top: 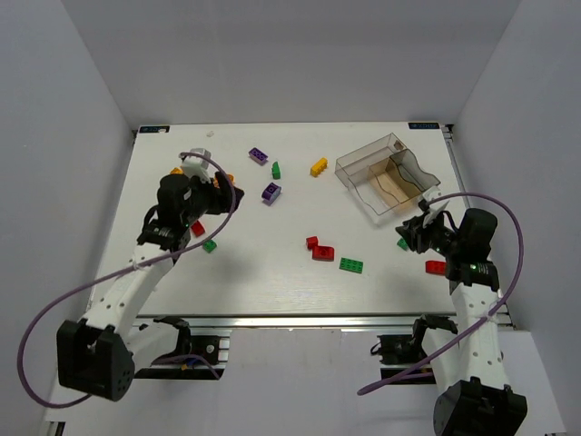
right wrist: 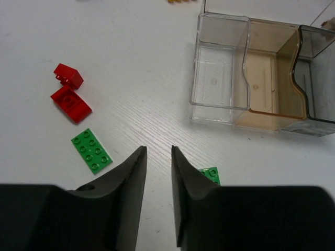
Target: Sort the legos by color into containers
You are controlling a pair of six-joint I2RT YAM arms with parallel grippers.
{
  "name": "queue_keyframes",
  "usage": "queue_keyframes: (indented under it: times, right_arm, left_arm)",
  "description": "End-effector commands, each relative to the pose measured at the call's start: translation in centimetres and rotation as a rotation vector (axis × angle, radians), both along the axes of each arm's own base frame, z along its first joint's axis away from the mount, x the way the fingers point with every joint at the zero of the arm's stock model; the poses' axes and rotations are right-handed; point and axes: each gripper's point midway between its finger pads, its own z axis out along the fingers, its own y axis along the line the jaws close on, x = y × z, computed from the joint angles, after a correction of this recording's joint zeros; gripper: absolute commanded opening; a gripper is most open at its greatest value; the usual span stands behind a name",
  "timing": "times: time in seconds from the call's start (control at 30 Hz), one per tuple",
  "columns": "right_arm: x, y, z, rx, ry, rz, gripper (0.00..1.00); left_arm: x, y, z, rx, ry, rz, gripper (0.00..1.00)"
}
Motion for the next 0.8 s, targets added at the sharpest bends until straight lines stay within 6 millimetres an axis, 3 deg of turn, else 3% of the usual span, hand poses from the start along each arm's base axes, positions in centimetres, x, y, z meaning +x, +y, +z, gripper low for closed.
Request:
queue_keyframes:
  times: [0.0, 0.03, 0.07, 0.1, 0.13, 0.17, 0.2, 0.27, 0.3, 0.37, 0.4, 0.43, 0.6, 0.77]
  right_arm:
    - [0.6, 0.1, 1.5, 0.050, -0.018, -0.017, 0.27]
    - [0.7, 0.1, 1.7, 0.074, -0.006, -0.035, 0.20]
    - [0.8, 0.1, 1.7, 0.084, -0.001, -0.039, 0.24]
    - [0.8, 0.3, 1.7, 0.092, 0.009, -0.032, 0.45]
    - [0.8, 0.3, 1.7, 0.092, 0.009, -0.032, 0.45]
    - [1.0, 0.1, 1.7, 0.093, 0.016, -0.042, 0.67]
    - [1.1, 0.1, 1.8, 0.090, 0.018, -0.045, 0.73]
    - [1.3, -0.4, 1.5, 0.080, 0.029, -0.072, 0.81]
    - [1.3, -0.5, 1.6, 0.076, 0.035, -0.080, 0.81]
    - [1.3, -0.6, 1.6, 0.068, 0.034, -0.083, 0.82]
    - [1.2, -0.6, 1.6, 0.069, 0.037, -0.083, 0.82]
    - [1.2, -0.5, 1.6, 0.069, 0.036, -0.079, 0.82]
    - [1.0, -0.3, 1.9, 0.068, 0.027, -0.065, 0.82]
    - [0.9, -0.3, 1.8, 0.065, 0.031, -0.062, 0.82]
  left_arm:
    - [0.9, -1.3, -1.6, -0.023, 0.125, -0.039, 0.80]
    - [1.2, -1.7, -2.2, -0.028, 0.150, -0.050, 0.93]
    - [2.1, -1.9, -4.3, 0.002, 0.208, -0.061, 0.96]
    - [3.5, -3.4, -4.0, 0.047, 0.240, -0.120, 0.98]
    - [3.6, -3.2, -4.0, 0.052, 0.239, -0.108, 0.98]
    - [3.8, -4.1, -7.4, 0.159, 0.326, -0.162, 0.98]
    - [5.8, -5.0, -5.5, 0.192, 0.283, -0.181, 0.98]
    - [7.4, -6.1, -7.0, 0.303, 0.289, -0.233, 0.98]
    - [8.3, -7.8, -8.3, 0.343, 0.314, -0.275, 0.98]
    - [9.7, -8.2, -9.5, 0.439, 0.292, -0.279, 0.98]
    - [10.0, -9.0, -11.2, 0.479, 0.311, -0.297, 0.98]
    - [11.3, -9.0, -10.6, 0.524, 0.277, -0.272, 0.98]
    - [12.9, -9.7, -12.3, 0.621, 0.276, -0.284, 0.98]
    - [13.6, -9.8, -15.3, 0.716, 0.316, -0.256, 0.98]
